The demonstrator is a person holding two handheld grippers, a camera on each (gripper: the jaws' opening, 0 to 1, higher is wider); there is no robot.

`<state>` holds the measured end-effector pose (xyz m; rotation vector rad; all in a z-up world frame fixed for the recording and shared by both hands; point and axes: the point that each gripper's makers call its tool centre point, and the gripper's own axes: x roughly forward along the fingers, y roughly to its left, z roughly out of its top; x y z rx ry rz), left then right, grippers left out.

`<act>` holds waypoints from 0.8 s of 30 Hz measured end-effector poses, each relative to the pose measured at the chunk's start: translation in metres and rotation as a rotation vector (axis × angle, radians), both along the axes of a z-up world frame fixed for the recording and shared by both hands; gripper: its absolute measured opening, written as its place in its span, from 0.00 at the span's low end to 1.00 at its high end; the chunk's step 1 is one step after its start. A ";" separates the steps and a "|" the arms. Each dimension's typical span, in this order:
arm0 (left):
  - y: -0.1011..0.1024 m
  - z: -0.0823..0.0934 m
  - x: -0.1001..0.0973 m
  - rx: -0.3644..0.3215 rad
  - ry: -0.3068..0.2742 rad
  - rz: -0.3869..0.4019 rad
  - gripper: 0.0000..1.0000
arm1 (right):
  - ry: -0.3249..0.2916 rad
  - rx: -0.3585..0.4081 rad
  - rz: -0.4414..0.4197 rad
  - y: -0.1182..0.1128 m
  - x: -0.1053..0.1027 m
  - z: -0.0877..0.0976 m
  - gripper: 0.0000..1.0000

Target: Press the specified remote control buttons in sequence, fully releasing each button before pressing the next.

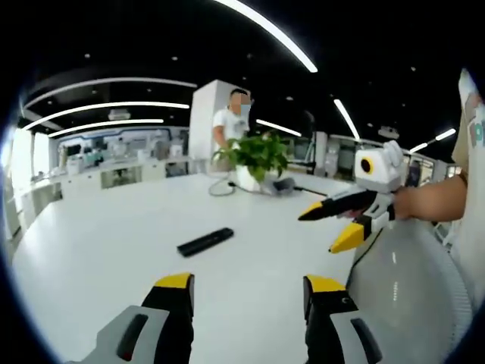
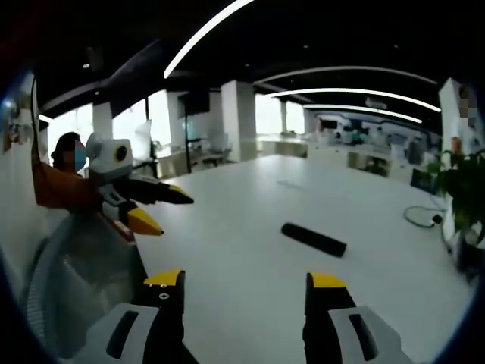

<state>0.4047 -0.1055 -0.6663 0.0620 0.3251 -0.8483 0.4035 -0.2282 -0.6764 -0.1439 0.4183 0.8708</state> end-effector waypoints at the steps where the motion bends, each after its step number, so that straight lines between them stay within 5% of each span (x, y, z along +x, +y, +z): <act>1: 0.000 0.000 0.000 0.001 0.000 -0.001 0.59 | 0.000 0.000 0.000 0.000 0.000 0.000 0.62; 24: -0.001 0.000 -0.003 0.008 -0.008 -0.004 0.59 | 0.003 -0.002 0.001 0.000 -0.003 -0.001 0.62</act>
